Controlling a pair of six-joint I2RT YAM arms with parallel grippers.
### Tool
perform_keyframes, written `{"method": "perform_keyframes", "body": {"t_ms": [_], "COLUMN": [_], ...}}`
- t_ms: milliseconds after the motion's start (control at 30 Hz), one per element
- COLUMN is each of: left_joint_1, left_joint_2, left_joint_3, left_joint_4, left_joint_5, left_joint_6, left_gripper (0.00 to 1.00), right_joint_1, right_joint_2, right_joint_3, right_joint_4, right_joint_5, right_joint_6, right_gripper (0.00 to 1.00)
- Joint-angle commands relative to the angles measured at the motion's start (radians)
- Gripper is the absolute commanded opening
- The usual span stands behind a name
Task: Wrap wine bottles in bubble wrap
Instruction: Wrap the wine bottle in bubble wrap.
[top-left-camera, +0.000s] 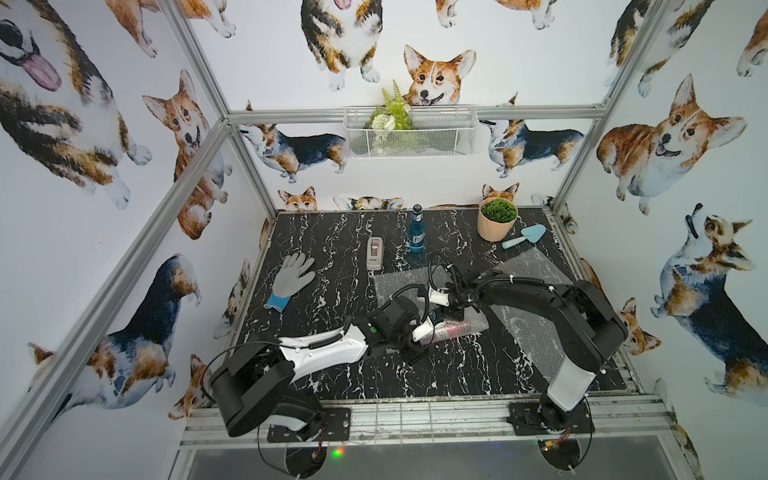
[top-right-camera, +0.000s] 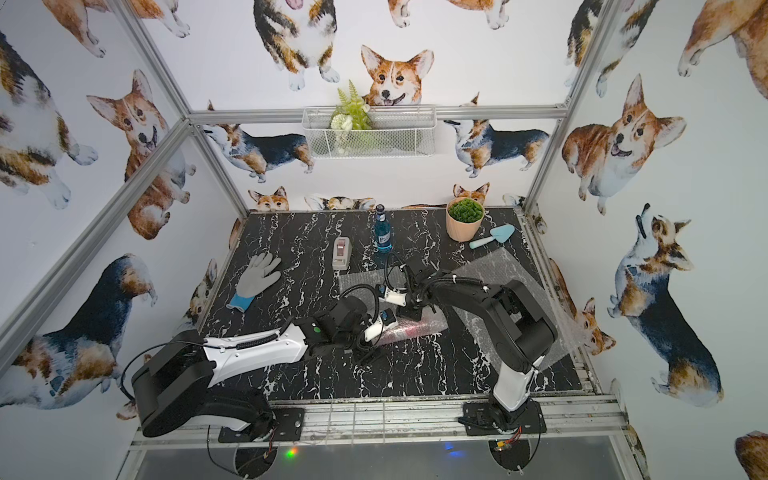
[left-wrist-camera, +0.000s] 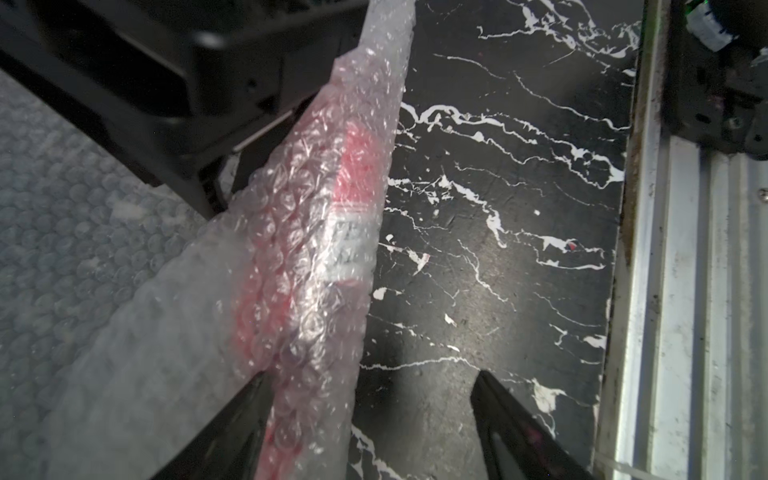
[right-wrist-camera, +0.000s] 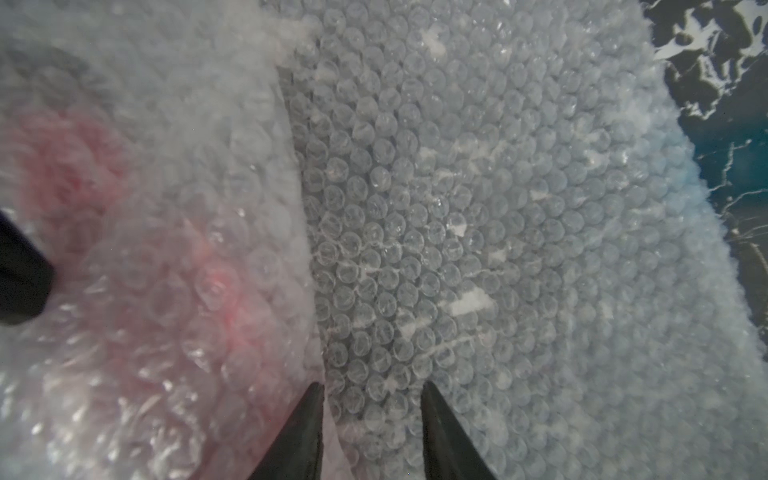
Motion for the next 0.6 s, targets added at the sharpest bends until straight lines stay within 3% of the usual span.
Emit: {"method": "perform_keyframes", "body": {"t_ms": [0,367,567], "left_joint_1": [0.020,0.044,0.067], "left_joint_2": [0.027,0.105,0.125], "left_joint_3": [0.022,0.077,0.085], "left_joint_4": [-0.006,-0.052,-0.051], "left_joint_5": [-0.003,-0.011,0.003], "left_joint_6": [0.031,0.056,0.037], "left_gripper": [0.74,0.68,0.66], "right_joint_1": [-0.020,-0.072,-0.138], "right_joint_2": [-0.005,-0.026,-0.181], "right_joint_3": [0.015,0.037,-0.037], "right_joint_4": [-0.028,-0.035,0.076], "right_joint_5": [-0.036,-0.037,0.028], "right_joint_6": [0.025,0.044,0.061], "right_gripper": [0.45,0.52,0.59]}}
